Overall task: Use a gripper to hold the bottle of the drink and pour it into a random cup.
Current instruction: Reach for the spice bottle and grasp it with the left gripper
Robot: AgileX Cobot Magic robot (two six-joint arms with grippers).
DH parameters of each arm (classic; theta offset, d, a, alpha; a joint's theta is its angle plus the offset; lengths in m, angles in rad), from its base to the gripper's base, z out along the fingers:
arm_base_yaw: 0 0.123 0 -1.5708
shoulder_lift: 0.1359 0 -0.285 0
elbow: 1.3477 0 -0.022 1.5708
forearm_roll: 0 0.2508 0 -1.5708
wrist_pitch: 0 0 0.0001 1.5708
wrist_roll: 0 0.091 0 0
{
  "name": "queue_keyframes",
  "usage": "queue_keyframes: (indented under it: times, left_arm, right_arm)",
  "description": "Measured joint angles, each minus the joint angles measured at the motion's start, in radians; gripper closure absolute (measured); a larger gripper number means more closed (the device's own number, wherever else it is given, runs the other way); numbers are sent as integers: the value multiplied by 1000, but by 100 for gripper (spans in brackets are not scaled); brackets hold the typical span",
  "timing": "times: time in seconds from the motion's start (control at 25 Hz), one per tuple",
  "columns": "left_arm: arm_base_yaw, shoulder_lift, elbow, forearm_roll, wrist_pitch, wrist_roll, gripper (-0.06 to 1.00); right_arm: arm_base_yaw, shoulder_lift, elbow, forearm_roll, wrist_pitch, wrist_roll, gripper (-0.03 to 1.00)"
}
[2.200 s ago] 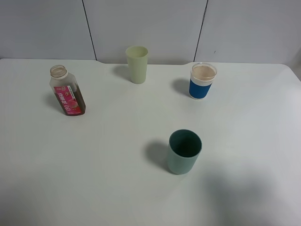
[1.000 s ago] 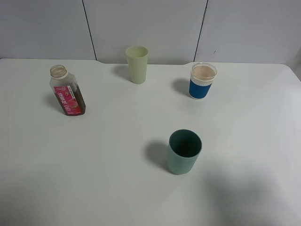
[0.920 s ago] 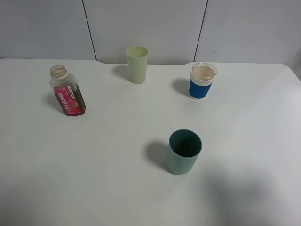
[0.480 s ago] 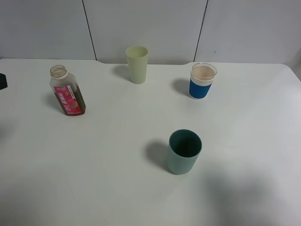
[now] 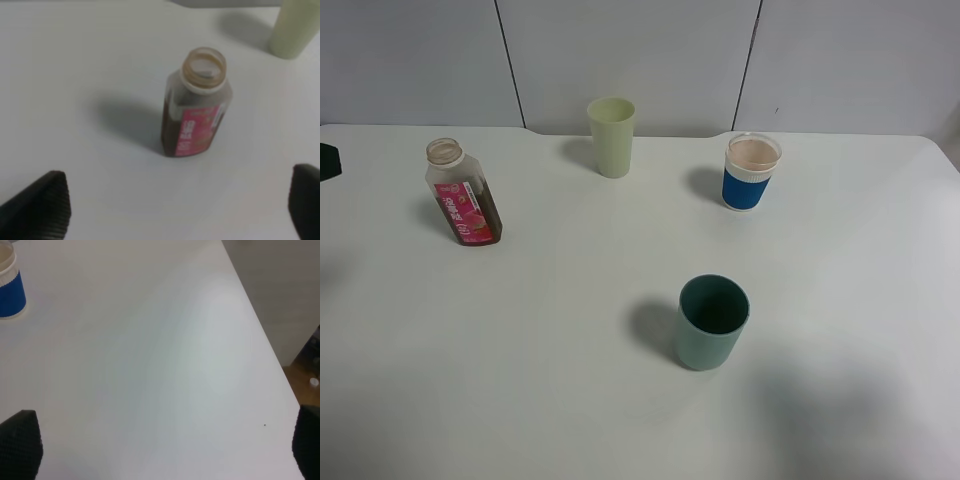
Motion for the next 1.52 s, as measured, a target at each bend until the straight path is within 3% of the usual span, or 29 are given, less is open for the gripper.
queue_keyframes:
  times: [0.36,0.64,1.08,1.2,1.24,1.4,1.52]
  left_arm:
    - [3,51,0,102,-42,13,13]
    - [136,129,2,112,-105,88,13]
    - [374,260,166,152,-546,116,15]
    - [448,340,182,229,-659,39,15]
    - [488,390,183,286,-733,-34,15]
    - [541,501,183,389,-877,-156,15]
    - [571,589,183,462,-952,-193,15]
  right_arm:
    - [0,0,0,0,0,0,-3]
    - [0,0,0,0,0,0,-3]
    - [0,0,0,0,0,0,-3]
    - [0,0,0,0,0,0,-3]
    - [0,0,0,0,0,0,-3]
    - [0,0,0,0,0,0,-3]
    - [0,0,0,0,0,0,-3]
